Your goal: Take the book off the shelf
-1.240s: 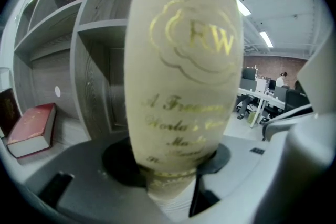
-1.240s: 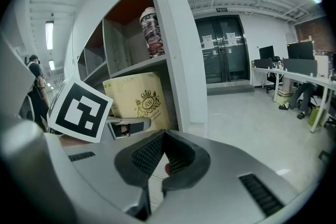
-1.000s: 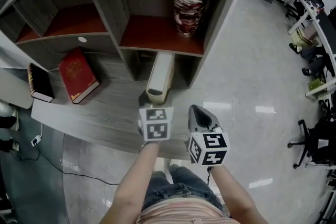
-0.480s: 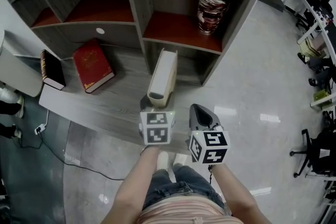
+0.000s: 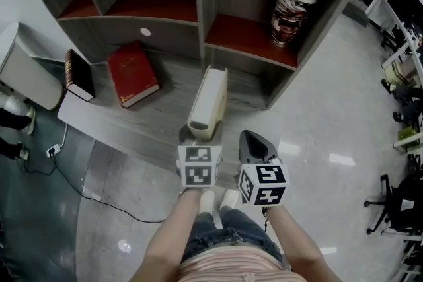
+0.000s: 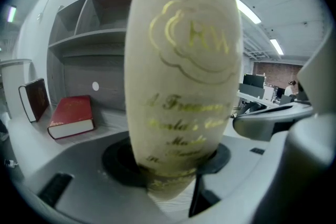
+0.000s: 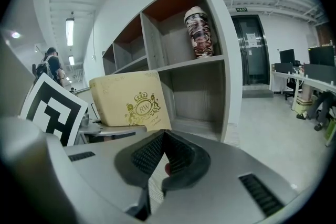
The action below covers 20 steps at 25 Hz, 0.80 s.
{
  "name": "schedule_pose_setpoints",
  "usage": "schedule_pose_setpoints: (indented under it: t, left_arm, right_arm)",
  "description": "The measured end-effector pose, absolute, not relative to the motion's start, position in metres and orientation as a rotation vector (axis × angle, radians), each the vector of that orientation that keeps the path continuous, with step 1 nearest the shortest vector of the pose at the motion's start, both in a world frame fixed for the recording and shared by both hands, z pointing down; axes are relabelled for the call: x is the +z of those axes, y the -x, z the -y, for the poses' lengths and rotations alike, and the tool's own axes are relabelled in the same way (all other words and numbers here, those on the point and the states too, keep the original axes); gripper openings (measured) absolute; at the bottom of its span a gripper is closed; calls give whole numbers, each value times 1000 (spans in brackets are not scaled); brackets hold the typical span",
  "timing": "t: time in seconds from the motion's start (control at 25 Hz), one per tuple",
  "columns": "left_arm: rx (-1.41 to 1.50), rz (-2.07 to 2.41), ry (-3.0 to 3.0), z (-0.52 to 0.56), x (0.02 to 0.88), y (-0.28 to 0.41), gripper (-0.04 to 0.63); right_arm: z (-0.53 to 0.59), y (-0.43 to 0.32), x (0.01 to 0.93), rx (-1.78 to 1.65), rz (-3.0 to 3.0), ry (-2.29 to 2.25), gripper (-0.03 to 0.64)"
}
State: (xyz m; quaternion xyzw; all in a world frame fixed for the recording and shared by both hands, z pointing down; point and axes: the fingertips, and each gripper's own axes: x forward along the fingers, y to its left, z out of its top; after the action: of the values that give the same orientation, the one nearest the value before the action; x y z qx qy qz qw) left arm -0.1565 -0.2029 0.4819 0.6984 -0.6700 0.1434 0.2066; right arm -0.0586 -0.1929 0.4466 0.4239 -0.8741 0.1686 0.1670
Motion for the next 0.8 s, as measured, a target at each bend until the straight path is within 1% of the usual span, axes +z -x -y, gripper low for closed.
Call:
schedule_pose_setpoints:
  t: [0.8]
  left_arm:
    - [355, 1975, -1854, 135, 456, 225, 224]
  right_arm:
    - [155, 131, 437, 449, 2565, -1067, 5]
